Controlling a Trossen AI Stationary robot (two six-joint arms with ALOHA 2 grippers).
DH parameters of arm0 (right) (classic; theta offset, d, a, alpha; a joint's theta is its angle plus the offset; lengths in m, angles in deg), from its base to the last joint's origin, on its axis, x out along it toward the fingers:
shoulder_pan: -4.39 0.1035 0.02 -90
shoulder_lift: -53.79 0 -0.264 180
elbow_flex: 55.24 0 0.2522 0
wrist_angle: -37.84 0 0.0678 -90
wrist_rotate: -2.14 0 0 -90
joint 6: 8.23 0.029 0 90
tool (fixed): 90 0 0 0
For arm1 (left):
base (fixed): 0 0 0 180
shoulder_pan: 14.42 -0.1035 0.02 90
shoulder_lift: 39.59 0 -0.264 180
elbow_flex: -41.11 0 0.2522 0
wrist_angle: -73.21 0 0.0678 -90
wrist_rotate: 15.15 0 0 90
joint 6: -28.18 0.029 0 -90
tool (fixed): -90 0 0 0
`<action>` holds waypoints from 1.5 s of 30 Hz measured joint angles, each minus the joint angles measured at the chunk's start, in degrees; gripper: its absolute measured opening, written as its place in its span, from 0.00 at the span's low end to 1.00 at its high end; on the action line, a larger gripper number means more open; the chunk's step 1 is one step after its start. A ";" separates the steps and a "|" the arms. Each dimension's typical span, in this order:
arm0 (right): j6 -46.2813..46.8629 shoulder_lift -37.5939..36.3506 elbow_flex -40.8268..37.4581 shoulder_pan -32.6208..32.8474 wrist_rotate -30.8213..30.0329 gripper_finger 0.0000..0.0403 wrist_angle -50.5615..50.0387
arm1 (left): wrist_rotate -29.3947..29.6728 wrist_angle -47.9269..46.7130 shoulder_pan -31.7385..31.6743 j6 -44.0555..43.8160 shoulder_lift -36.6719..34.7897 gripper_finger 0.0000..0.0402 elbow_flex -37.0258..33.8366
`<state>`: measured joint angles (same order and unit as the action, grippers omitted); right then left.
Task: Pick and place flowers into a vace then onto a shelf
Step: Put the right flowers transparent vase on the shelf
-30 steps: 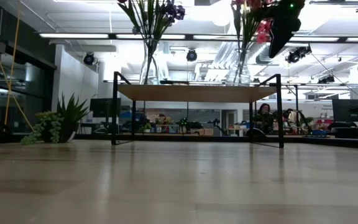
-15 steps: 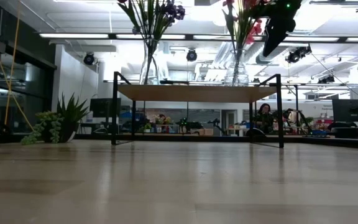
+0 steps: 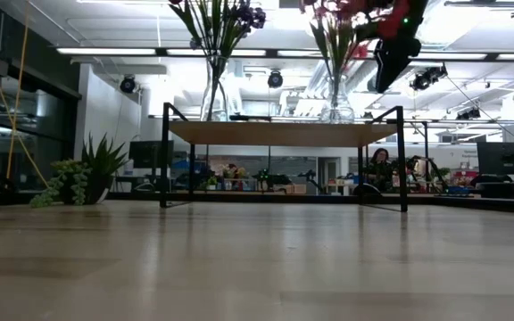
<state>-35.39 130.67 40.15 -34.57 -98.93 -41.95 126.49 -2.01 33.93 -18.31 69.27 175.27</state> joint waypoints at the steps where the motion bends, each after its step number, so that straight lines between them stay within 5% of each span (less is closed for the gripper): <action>1: 0.00 0.00 0.00 0.00 0.02 0.69 0.01 | 0.00 0.00 0.00 -0.23 0.00 0.88 0.00; 45: 9.08 -0.13 0.04 -3.41 0.30 0.69 -10.02 | -0.17 -0.07 0.00 -0.28 0.00 0.88 0.00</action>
<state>-26.31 130.54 40.19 -37.98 -98.63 -51.97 126.31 -2.07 33.93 -18.59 69.27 175.27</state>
